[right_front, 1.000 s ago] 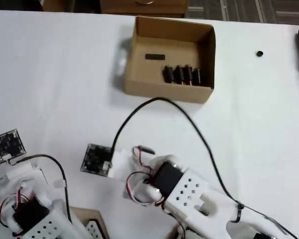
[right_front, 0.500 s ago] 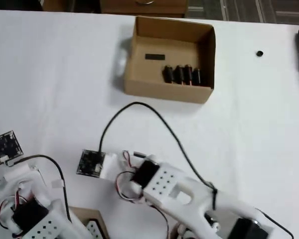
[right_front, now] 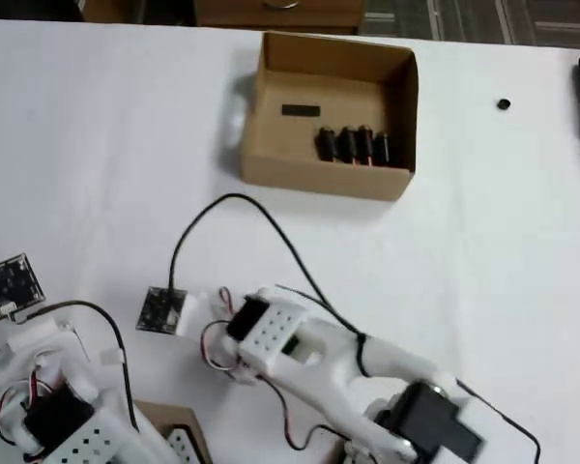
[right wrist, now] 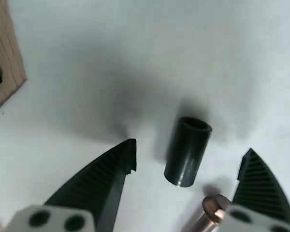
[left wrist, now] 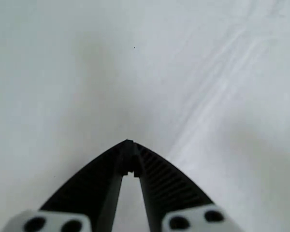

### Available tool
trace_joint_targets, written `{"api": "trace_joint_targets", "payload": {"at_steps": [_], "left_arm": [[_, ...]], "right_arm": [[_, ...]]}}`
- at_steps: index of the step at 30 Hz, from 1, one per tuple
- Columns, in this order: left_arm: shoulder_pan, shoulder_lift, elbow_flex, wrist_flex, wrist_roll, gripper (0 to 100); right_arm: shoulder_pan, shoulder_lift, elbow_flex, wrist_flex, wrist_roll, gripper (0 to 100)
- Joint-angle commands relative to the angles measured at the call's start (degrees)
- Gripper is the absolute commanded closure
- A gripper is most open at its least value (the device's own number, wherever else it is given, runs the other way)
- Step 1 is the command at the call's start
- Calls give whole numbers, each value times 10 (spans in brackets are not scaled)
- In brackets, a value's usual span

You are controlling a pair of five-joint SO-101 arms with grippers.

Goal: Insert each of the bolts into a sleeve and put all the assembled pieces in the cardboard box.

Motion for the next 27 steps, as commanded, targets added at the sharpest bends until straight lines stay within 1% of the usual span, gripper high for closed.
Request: {"api": "trace_joint_targets", "payload": {"at_steps": [1, 4, 7, 14, 21, 24, 26, 27], "left_arm": [[-7, -2, -7, -11, -4, 978], [-7, -2, -11, -11, -4, 978], [-6, -2, -26, -11, -4, 978], [-4, -2, -32, -15, -4, 978], [-4, -2, -32, -15, -2, 978], [-4, -2, -32, -15, -2, 978], [-4, -2, -32, -13, -2, 978], [-1, -2, -32, -11, -2, 978]], "right_arm": [[34, 35, -49, -5, -3, 673], [55, 75, -76, -4, 1, 673], [56, 112, -94, 1, 1, 673], [57, 178, -159, 73, 16, 687], [58, 221, -199, 112, 15, 865], [58, 218, -200, 111, 12, 990], [58, 207, -200, 111, 12, 967], [58, 199, -200, 113, 12, 979]]}}
